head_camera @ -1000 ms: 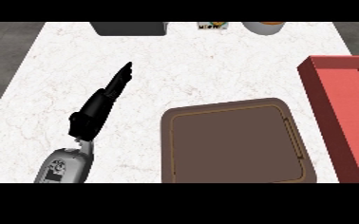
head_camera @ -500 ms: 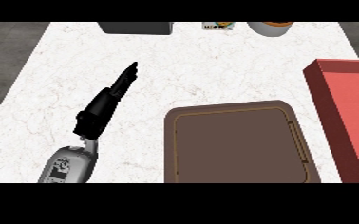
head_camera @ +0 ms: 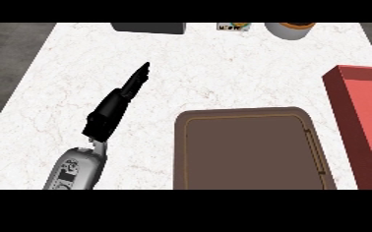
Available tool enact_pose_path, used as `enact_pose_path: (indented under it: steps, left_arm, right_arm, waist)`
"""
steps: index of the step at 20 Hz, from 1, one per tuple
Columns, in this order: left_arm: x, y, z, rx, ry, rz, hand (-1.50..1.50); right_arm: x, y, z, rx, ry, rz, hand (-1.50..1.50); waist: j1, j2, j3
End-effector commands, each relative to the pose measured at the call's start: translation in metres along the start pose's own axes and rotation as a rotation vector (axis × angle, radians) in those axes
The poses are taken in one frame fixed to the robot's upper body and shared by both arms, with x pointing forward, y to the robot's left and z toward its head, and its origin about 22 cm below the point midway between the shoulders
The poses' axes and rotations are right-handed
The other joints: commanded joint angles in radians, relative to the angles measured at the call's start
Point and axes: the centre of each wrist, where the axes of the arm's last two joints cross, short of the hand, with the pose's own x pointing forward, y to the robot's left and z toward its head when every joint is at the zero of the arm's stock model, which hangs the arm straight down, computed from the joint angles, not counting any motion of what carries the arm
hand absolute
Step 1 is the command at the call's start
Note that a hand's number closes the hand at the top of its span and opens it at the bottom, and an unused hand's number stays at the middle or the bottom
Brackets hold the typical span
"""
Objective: Pick the bell pepper from the tray and place it in the cardboard box
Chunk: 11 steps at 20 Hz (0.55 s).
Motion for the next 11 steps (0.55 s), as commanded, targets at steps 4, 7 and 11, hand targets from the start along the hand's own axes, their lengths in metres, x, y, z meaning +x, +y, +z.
enact_pose_path:
  steps: [4, 7, 11]
  left_arm:
    - [-0.002, -0.008, -0.004, -0.026, -0.012, 0.0, 0.0]
    - [0.006, -0.006, -0.005, -0.034, -0.026, -0.005, 0.0]
    - [0.007, -0.011, -0.006, -0.048, -0.032, -0.014, 0.0]
  right_arm:
    - [-0.008, 0.02, -0.009, -0.101, -0.273, -0.338, -1.5]
    - [-0.008, 0.028, -0.007, -0.165, -0.242, -0.467, -1.5]
    - [-0.009, 0.029, -0.008, -0.221, -0.199, -0.577, -1.5]
  waist:
    - [0.025, 0.011, -0.001]
    - [0.034, 0.009, -0.001]
    - [0.064, 0.019, 0.0]
